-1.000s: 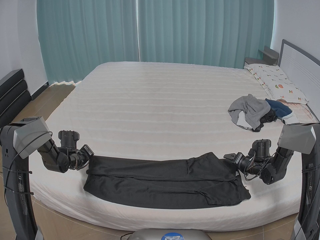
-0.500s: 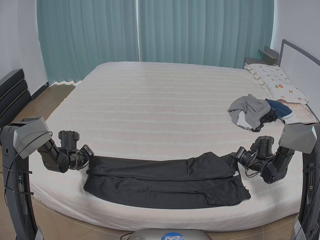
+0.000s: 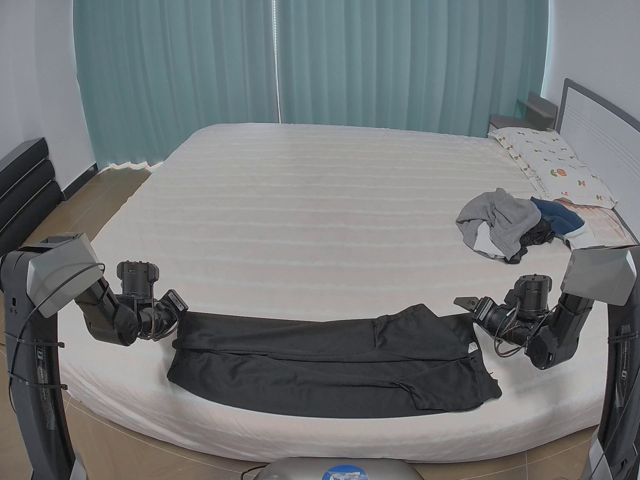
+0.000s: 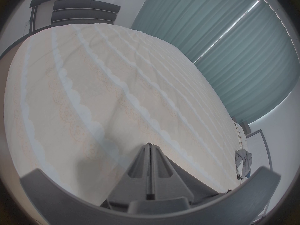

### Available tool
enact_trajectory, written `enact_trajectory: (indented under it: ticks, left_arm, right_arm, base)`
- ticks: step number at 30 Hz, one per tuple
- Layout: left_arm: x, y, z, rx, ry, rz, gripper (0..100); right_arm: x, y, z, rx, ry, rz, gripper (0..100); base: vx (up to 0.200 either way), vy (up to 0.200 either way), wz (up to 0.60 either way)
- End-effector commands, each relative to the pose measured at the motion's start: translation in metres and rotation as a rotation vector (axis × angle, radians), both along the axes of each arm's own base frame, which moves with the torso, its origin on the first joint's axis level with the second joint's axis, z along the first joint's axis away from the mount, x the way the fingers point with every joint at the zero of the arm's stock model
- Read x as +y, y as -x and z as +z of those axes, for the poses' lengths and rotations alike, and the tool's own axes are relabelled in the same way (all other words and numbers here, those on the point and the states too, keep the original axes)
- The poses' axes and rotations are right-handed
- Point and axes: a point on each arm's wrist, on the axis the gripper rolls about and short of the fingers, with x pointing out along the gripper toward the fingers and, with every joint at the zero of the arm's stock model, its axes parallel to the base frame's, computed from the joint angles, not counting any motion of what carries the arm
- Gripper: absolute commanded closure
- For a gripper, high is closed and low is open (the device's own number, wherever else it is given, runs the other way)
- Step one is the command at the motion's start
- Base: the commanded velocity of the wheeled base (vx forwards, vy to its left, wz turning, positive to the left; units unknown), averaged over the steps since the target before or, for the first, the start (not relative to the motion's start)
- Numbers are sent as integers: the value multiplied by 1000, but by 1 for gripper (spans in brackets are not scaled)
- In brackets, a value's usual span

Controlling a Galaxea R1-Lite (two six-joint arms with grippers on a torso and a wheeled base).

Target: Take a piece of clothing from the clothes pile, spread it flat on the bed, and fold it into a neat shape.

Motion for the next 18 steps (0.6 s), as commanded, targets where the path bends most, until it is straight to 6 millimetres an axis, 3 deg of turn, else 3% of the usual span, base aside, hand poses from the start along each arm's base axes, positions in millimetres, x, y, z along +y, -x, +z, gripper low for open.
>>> enact_trajectory:
  ticks: [1, 3, 6, 12, 18]
  left_arm:
    - [0, 0, 0, -2, 1, 0, 100]
    - [0, 0, 0, 0, 1, 0, 100]
    - [0, 0, 0, 0, 1, 0, 100]
    - [0, 2, -1, 6, -2, -4, 100]
    - [0, 2, -1, 7, -5, -7, 100]
  right_arm:
    - [4, 13, 33, -57, -5, 19, 0]
    - [15, 25, 38, -46, -9, 63, 0]
    - [29, 32, 29, -7, 6, 129, 0]
    - [34, 32, 4, 41, 143, 223, 0]
    - [39, 19, -4, 69, 169, 249, 0]
  base:
    - [0, 0, 0]
    - [0, 0, 0]
    - [0, 0, 0]
    - [0, 0, 0]
    - [0, 0, 0]
